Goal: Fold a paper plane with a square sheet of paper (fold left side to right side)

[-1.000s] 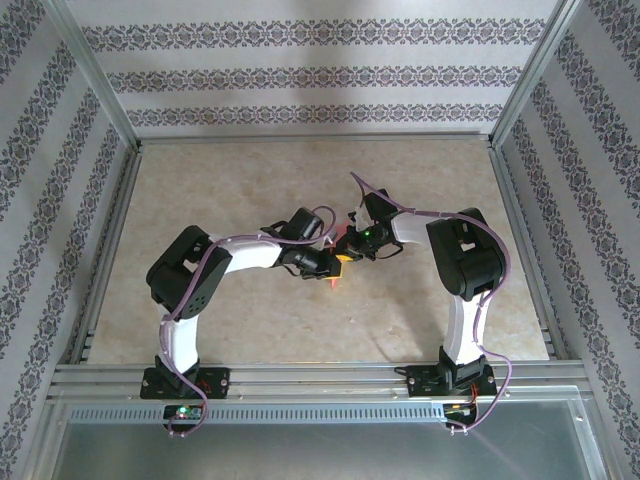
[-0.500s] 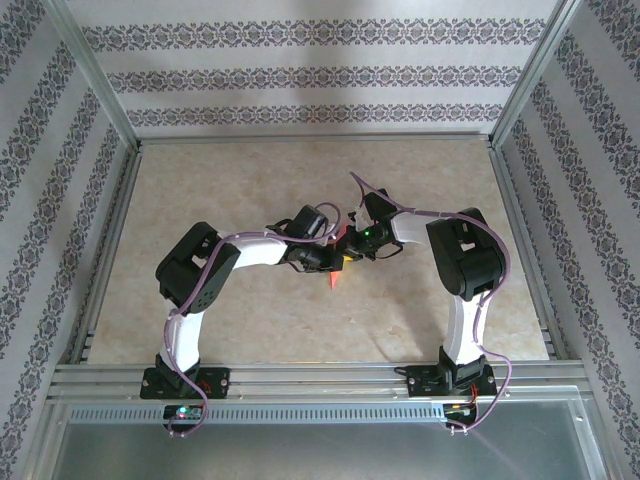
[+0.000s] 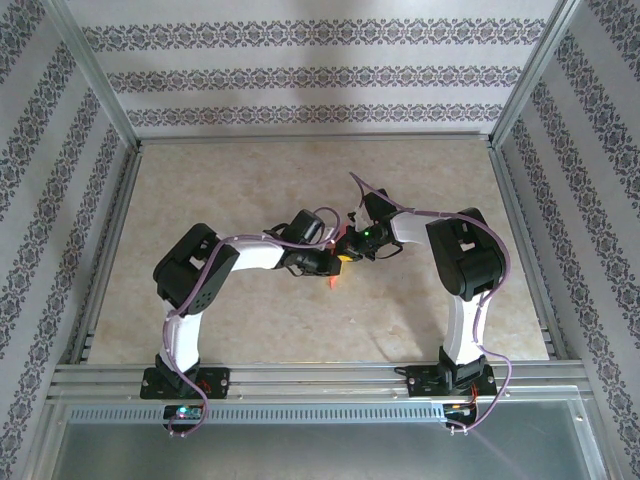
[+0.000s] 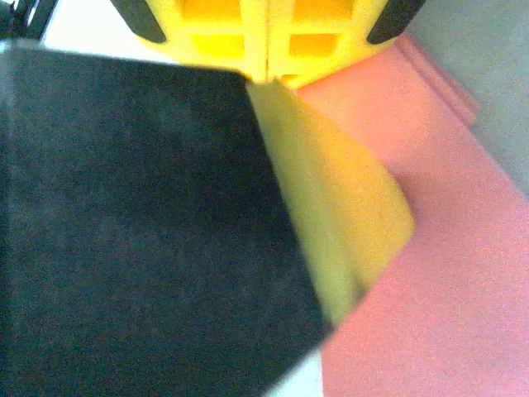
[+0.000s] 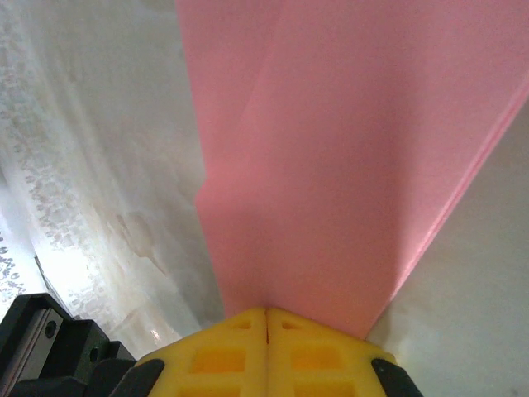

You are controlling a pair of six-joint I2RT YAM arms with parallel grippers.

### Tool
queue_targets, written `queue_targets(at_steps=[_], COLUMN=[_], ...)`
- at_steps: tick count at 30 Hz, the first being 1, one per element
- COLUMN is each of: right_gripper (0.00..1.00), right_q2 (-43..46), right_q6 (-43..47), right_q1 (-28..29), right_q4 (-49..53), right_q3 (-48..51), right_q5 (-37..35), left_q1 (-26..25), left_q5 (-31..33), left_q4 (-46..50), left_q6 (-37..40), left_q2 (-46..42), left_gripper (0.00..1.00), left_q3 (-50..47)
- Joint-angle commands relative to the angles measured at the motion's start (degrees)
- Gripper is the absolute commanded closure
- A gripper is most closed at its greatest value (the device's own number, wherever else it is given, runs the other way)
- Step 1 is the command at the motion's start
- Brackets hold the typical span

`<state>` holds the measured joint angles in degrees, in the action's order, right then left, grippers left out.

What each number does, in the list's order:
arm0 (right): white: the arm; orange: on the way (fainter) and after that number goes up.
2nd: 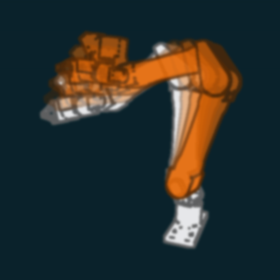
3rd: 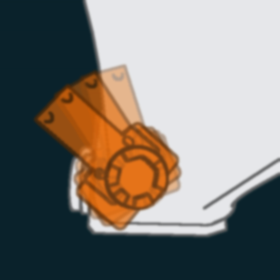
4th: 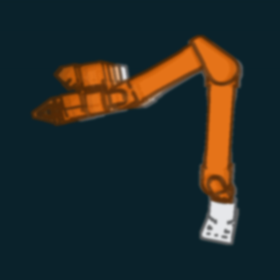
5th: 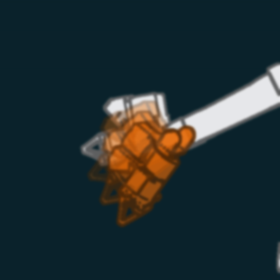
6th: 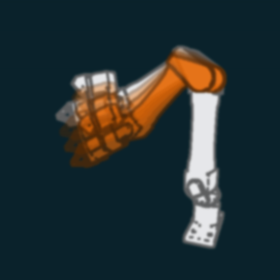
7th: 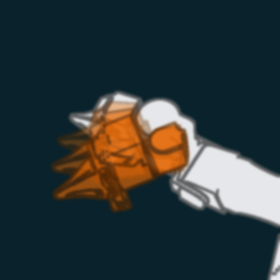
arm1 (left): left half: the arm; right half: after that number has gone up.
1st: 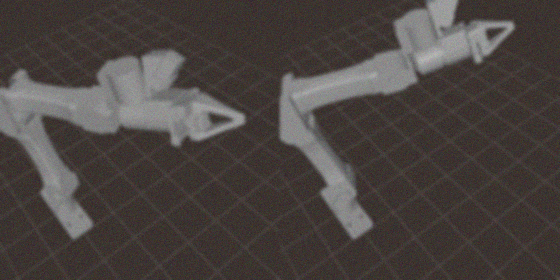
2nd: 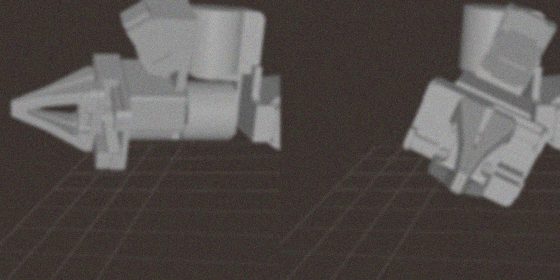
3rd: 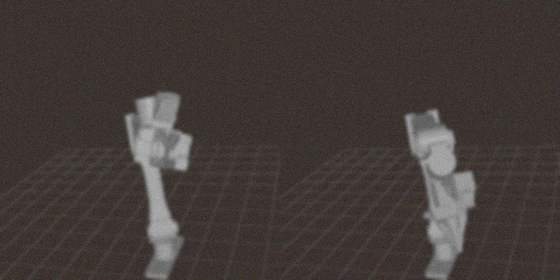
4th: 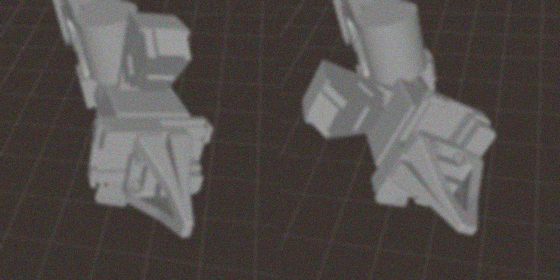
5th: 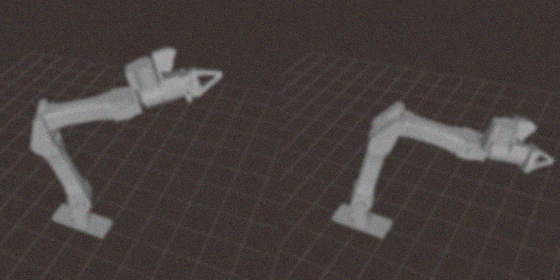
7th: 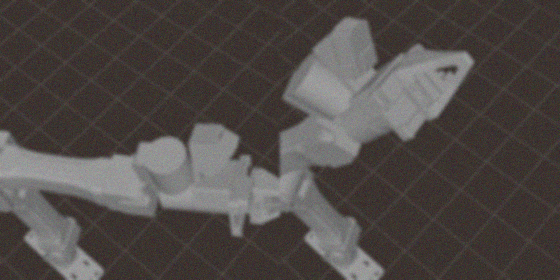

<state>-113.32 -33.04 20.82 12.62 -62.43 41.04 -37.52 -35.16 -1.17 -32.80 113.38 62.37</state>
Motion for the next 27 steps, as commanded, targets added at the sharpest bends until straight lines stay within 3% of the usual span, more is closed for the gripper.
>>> queue_targets(at_steps=[1, 12, 21, 25, 27], right_gripper=[1.0, 1.0, 1.0, 1.0, 0.95], right_q2=[-3.71, -3.75, -3.81, -3.0, -1.68], right_q6=[-0.01, -0.1, -0.02, 0.55, 1.18], right_q1=[0.63, 0.63, 0.63, 0.79, 0.8], right_q4=[4.51, 4.43, 4.37, 4.2, 3.83], right_q3=[1.66, 1.9, 1.56, 0.5, -0.33], right_q5=[-7.51, -7.64, -7.48, -7.07, -7.49], left_q1=[-1.24, -1.81, -2.56, -2.56, -2.07], left_q5=[-2.78, -4.29, -4.46, -4.59, -3.82], left_q4=[6.08, 9.79, 8.32, 2.48, -2.28], left_q6=[3.97, 9.6, 9.45, 6.96, 4.91], left_q2=[-1.85, -4.64, -6.55, -9.52, -12.57], left_gripper=[0.98, 0.98, 0.98, 0.98, 0.97], left_q3=[-2.93, -5.54, -8.79, -11.76, -14.09])
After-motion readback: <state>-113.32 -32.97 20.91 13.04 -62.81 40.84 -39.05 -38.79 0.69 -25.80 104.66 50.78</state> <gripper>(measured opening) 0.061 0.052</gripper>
